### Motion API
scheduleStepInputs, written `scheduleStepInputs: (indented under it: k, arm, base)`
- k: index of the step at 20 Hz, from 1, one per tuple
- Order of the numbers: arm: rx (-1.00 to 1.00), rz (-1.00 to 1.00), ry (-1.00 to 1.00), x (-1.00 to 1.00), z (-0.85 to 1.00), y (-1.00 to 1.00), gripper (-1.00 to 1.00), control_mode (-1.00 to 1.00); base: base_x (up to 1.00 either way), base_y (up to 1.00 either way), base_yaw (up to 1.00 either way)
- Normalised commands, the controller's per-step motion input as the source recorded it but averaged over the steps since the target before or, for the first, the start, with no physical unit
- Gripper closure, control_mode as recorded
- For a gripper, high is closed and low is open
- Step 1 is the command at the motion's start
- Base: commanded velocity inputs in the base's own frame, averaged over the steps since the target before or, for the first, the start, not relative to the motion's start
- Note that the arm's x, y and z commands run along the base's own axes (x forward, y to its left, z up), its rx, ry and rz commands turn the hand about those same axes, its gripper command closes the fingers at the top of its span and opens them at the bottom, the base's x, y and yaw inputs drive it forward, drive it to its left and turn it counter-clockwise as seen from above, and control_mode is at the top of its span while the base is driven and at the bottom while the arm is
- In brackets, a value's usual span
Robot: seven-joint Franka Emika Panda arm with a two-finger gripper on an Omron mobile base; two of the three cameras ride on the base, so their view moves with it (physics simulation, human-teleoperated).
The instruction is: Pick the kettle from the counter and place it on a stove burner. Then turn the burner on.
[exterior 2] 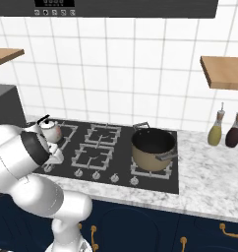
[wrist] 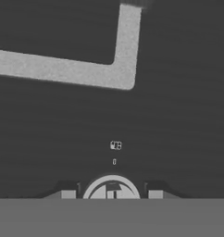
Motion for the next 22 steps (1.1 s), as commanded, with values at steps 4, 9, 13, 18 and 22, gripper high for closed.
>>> scheduleStepInputs:
  k: [4,9,13,18,22]
  arm:
    - [-0.06,0.46,-0.04,-0.09,0.0,0.0,1.0,-1.0]
    - [-0.05,0.44,-0.03,-0.02,0.0,0.0,1.0,-1.0]
    - [-0.06,0.39,-0.05,0.0,0.0,0.03,1.0,-1.0]
    - [-0.07,0.36,-0.04,0.0,0.0,0.11,1.0,-1.0]
    - [-0.02,0.14,0.0,0.0,0.0,0.03,-1.0,-1.0]
  base:
    - [0.0,0.0,0.0]
    - [0.0,0.0,0.0]
    - [0.0,0.0,0.0]
    - [0.0,0.0,0.0]
    - [0.0,0.0,0.0]
